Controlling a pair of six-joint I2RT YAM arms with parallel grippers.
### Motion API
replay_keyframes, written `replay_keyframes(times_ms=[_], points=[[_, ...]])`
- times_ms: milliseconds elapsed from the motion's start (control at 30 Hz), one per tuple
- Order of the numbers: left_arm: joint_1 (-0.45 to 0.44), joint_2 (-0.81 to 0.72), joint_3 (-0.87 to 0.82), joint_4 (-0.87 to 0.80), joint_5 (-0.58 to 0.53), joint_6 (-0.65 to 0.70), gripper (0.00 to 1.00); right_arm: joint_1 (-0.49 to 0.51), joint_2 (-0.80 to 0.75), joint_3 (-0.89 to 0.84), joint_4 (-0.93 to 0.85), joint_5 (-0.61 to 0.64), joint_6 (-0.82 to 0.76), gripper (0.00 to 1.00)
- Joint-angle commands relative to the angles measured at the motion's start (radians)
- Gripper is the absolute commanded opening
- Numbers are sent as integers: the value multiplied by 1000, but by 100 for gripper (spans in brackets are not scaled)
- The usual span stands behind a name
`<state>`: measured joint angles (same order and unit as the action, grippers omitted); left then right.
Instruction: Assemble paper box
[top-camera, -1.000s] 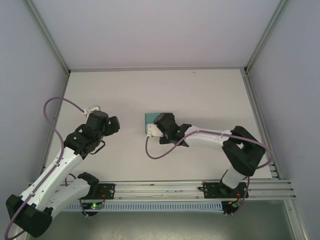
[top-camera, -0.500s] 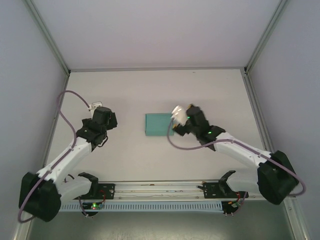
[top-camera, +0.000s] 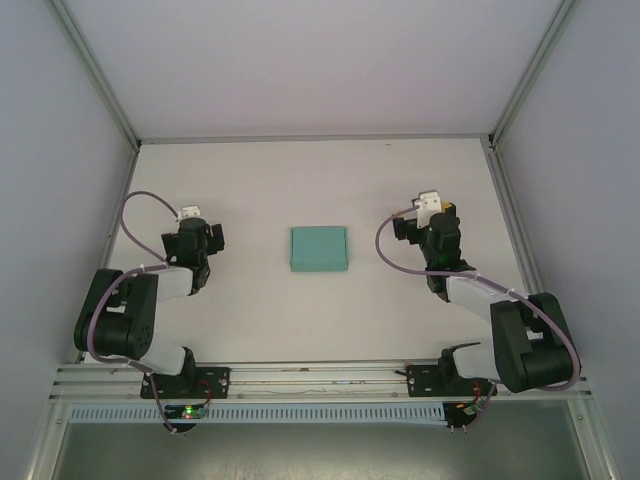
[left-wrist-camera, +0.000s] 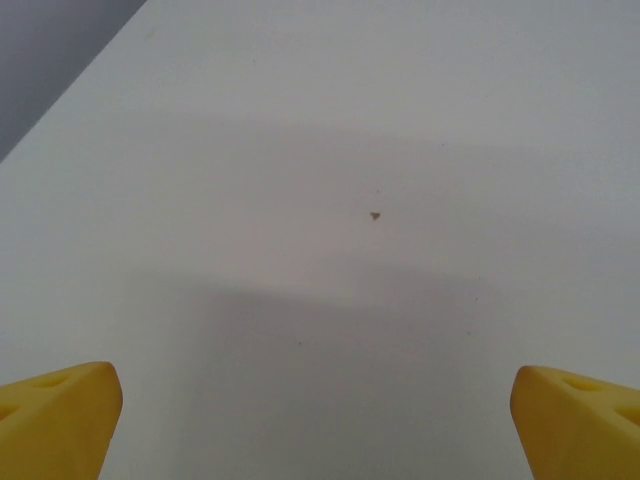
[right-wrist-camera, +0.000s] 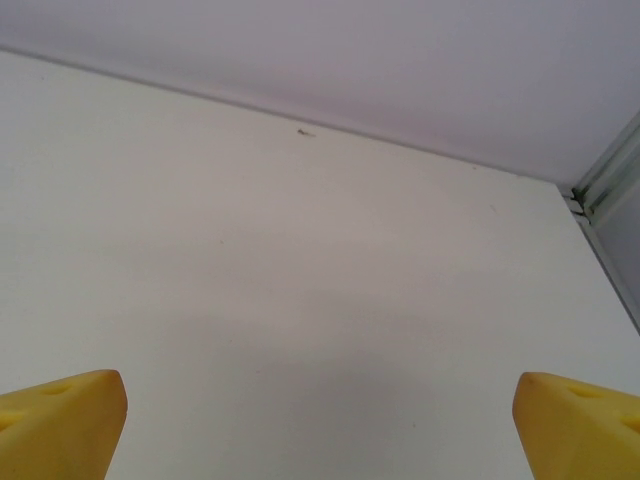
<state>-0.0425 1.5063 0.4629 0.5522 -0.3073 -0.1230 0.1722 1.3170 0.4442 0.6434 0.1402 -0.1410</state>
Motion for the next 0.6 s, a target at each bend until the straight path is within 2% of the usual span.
replay_keyframes(times_ms=[0, 33, 100, 133, 167, 200, 233, 267, 333, 400, 467, 567], points=[[24, 20, -24, 238, 86, 50, 100, -22, -15, -2, -2, -19, 18, 98], [24, 1, -16, 184, 104, 44, 100, -38, -1, -42, 40, -32, 49, 98], [23, 14, -38, 242, 118, 51, 100, -55, 52, -137, 299, -56, 35, 98], [25, 21, -51, 252, 146, 58, 100, -68, 76, -144, 327, -36, 65, 98], [25, 59, -79, 352, 144, 63, 100, -97, 103, -141, 342, -46, 103, 98], [25, 85, -101, 454, 133, 73, 100, -139, 141, -135, 347, -110, 134, 98], [26, 48, -83, 351, 128, 55, 100, -172, 222, -124, 449, -172, 159, 98], [26, 38, -70, 299, 130, 51, 100, -192, 230, -143, 502, -200, 171, 98], [26, 71, -93, 417, 128, 64, 100, -205, 170, -120, 349, -197, 182, 99], [26, 44, -76, 322, 129, 52, 100, -178, 199, -111, 378, -142, 164, 99], [27, 65, -90, 392, 127, 61, 100, -172, 197, -115, 383, -130, 160, 98], [26, 52, -83, 354, 128, 57, 100, -169, 190, -108, 359, -123, 156, 98]])
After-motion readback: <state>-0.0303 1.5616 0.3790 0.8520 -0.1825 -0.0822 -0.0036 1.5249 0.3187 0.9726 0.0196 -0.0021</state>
